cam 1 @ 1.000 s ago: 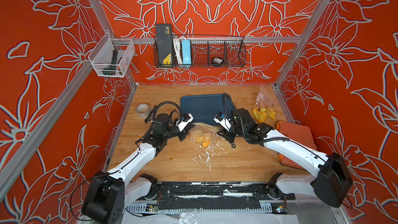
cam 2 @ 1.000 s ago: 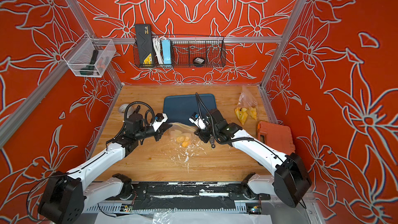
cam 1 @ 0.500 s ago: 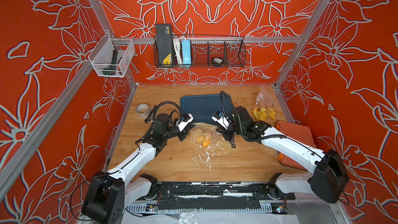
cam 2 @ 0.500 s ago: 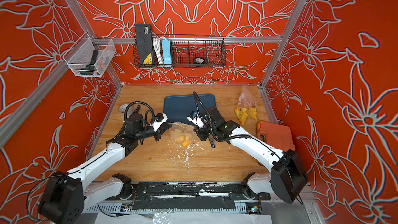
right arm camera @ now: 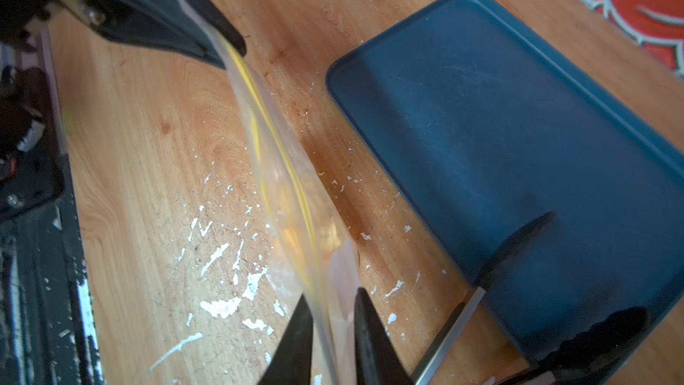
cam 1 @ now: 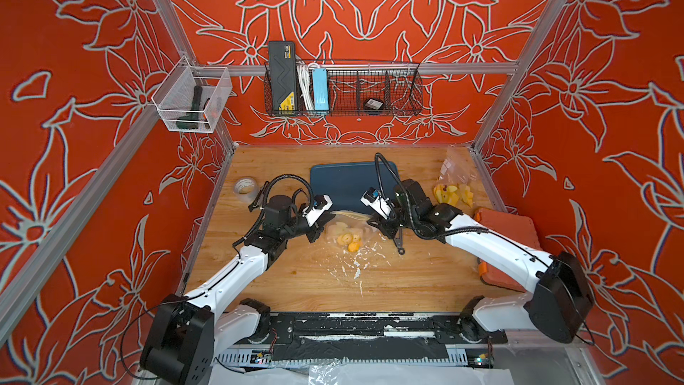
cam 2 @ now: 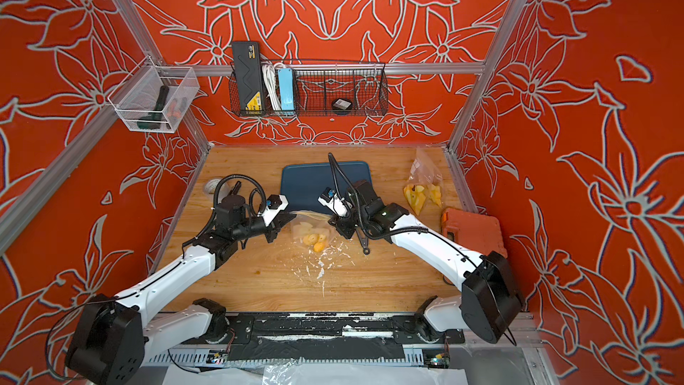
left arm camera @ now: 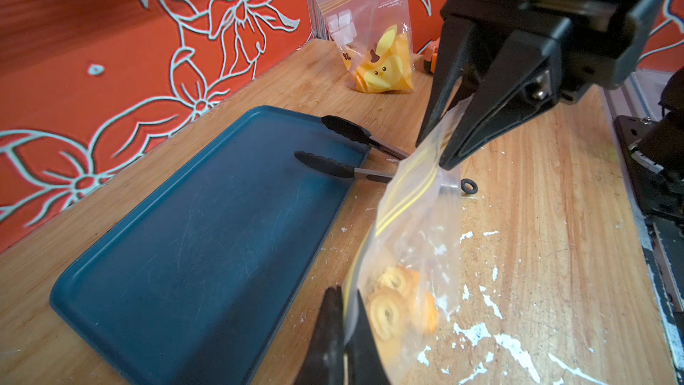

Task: Put the cookies into a resealable bag to prevent moisture
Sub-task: Close the ziploc bag at the center of the board.

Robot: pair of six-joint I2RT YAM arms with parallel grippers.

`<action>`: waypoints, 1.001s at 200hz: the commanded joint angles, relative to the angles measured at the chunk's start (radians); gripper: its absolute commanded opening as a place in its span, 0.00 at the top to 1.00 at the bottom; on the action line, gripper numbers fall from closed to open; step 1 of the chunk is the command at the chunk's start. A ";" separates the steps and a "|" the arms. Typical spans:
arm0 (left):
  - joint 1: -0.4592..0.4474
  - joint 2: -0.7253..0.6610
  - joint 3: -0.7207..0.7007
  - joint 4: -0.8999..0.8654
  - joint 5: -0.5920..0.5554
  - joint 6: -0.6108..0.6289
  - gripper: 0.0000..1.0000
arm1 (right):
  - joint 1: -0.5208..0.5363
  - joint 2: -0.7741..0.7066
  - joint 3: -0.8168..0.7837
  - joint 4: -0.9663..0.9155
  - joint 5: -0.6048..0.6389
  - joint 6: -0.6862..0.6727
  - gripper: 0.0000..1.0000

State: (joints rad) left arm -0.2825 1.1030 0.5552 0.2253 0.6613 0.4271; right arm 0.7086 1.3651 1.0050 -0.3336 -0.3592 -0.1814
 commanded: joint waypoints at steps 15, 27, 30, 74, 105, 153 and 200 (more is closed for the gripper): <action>-0.004 0.002 0.015 0.002 0.026 0.013 1.00 | 0.015 0.025 0.046 -0.005 0.000 -0.024 0.70; -0.004 0.002 0.017 0.000 0.026 0.013 1.00 | 0.017 0.032 0.051 -0.006 -0.002 -0.023 0.98; -0.004 0.002 0.017 0.000 0.026 0.015 1.00 | 0.016 0.035 0.055 -0.010 -0.005 -0.025 1.00; -0.004 0.000 0.017 -0.004 0.023 0.016 1.00 | 0.024 0.067 0.097 -0.028 -0.012 -0.041 1.00; -0.005 0.000 0.017 -0.004 0.023 0.015 1.00 | 0.029 0.084 0.115 -0.024 -0.003 -0.048 0.91; -0.004 0.001 0.017 -0.003 0.024 0.016 1.00 | 0.038 0.119 0.155 -0.038 -0.017 -0.060 0.85; -0.005 0.001 0.017 -0.001 0.026 0.014 1.00 | 0.046 0.141 0.172 -0.026 -0.014 -0.060 0.91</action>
State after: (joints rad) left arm -0.2825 1.1030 0.5552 0.2211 0.6674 0.4271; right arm 0.7414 1.4937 1.1484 -0.3656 -0.3634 -0.2283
